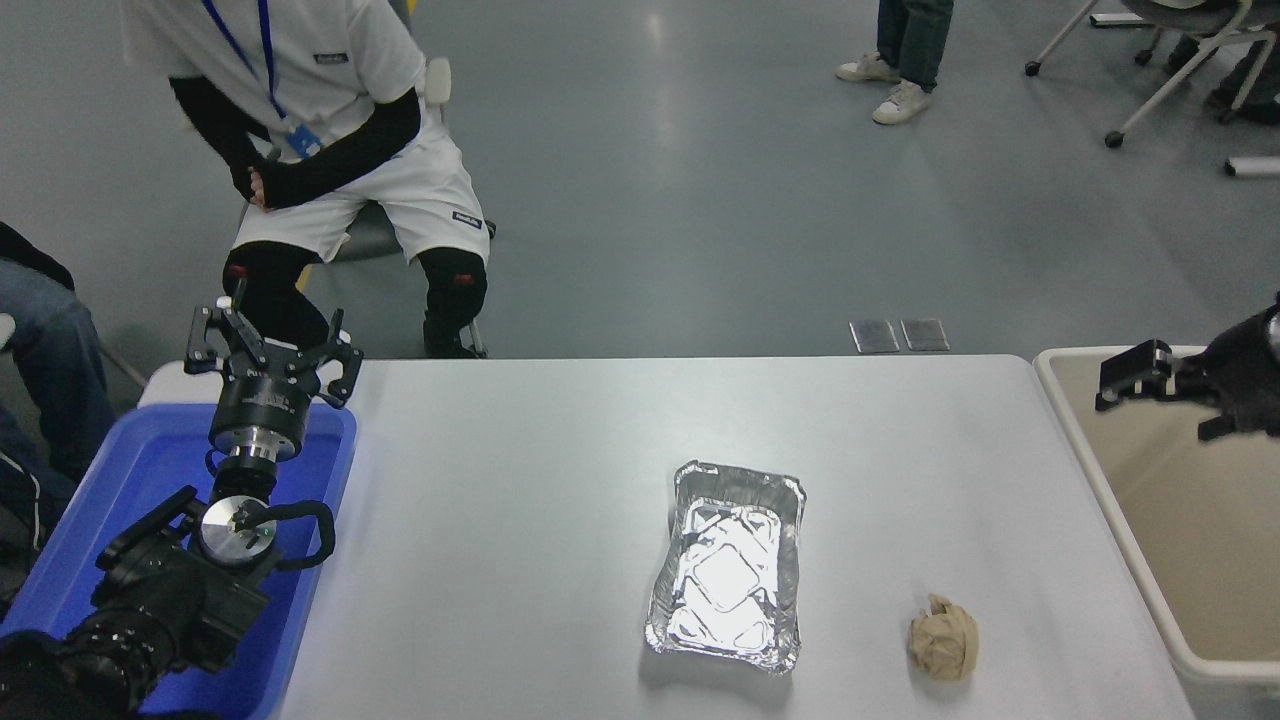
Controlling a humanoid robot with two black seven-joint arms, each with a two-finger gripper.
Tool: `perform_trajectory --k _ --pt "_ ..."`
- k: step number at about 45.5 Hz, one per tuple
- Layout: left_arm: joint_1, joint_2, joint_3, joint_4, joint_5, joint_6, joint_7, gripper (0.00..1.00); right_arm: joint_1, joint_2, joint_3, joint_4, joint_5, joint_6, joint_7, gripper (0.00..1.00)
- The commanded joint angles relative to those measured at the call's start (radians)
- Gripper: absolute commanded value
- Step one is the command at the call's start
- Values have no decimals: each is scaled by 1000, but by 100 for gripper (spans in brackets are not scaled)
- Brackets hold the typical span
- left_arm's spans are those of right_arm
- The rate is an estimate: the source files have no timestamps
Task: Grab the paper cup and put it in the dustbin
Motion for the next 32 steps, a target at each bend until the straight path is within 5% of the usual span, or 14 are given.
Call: perform_trajectory --k 1,32 --pt "0 0 0 0 0 0 0 99 188 96 -81 111 13 46 4 100" --pt "0 0 0 0 2 0 0 99 268 216 118 143 15 46 4 100"
